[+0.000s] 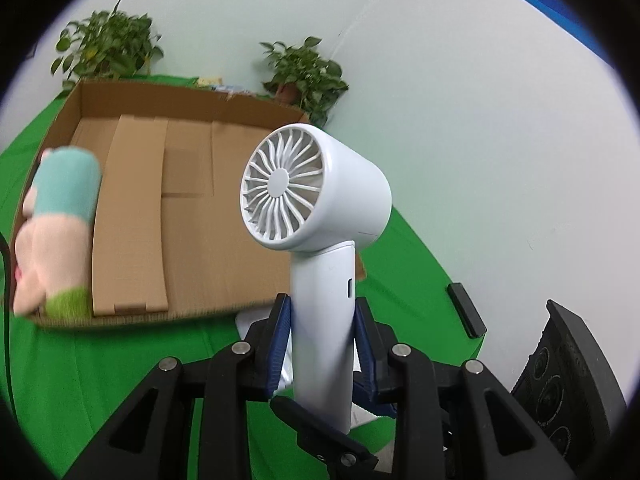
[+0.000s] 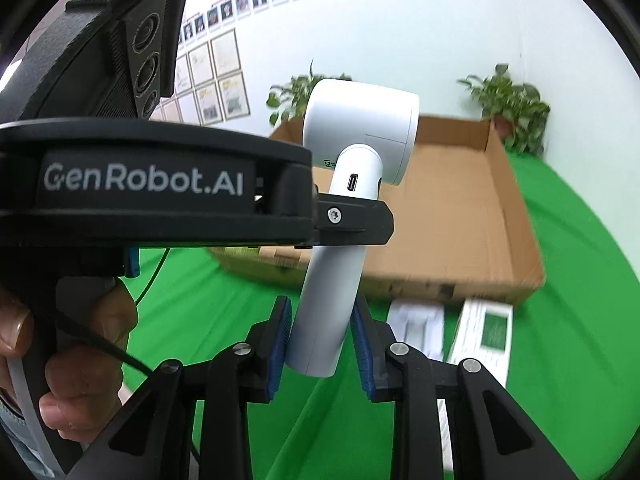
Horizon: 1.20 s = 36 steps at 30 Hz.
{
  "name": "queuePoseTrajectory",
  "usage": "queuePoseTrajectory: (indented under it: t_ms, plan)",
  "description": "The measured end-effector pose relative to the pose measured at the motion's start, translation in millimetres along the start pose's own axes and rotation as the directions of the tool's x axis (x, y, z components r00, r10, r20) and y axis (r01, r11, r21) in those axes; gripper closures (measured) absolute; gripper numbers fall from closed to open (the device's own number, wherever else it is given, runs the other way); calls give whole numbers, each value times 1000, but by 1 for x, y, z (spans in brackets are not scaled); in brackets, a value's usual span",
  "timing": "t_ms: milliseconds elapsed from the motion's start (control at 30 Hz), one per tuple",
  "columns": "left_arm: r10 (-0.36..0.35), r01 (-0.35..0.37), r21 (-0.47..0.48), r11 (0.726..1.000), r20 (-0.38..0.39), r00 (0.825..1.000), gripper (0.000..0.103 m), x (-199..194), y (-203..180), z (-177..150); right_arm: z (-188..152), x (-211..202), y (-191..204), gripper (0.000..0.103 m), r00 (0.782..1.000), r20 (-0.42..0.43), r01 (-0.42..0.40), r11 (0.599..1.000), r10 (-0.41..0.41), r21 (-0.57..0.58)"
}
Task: Organize objects
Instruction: 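Grasp the white hair dryer by its handle with the left tool, then carry the hair dryer into the open box and stand it upright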
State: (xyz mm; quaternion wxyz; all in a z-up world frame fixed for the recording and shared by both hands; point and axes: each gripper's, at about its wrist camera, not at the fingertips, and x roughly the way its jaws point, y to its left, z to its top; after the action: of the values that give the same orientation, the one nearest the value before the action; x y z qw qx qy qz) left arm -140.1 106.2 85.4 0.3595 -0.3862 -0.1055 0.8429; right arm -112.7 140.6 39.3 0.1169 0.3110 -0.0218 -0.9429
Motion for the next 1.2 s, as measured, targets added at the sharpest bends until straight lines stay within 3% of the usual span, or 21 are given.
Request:
queuePoseTrajectory:
  t_ms: [267, 600, 900, 1033, 1200]
  plan:
    - [-10, 9, 42, 999, 23, 1000, 74, 7, 5, 55, 63, 11, -14, 75, 999, 50, 9, 1000, -8, -8]
    - [-3, 3, -7, 1000, -32, 999, 73, 37, 46, 91, 112, 56, -25, 75, 1000, 6, -28, 999, 28, 40]
    - [-6, -17, -161, 987, -144, 990, 74, 95, 106, 64, 92, 150, -47, 76, 988, -140, -44, 994, 58, 102]
    - [0, -41, -205, 978, -198, 980, 74, 119, 127, 54, 78, 184, -50, 78, 979, -202, -12, 995, 33, 101]
    - [18, -64, -219, 974, -205, 979, 73, 127, 135, 50, 71, 216, -63, 79, 968, -244, -18, 990, 52, 137]
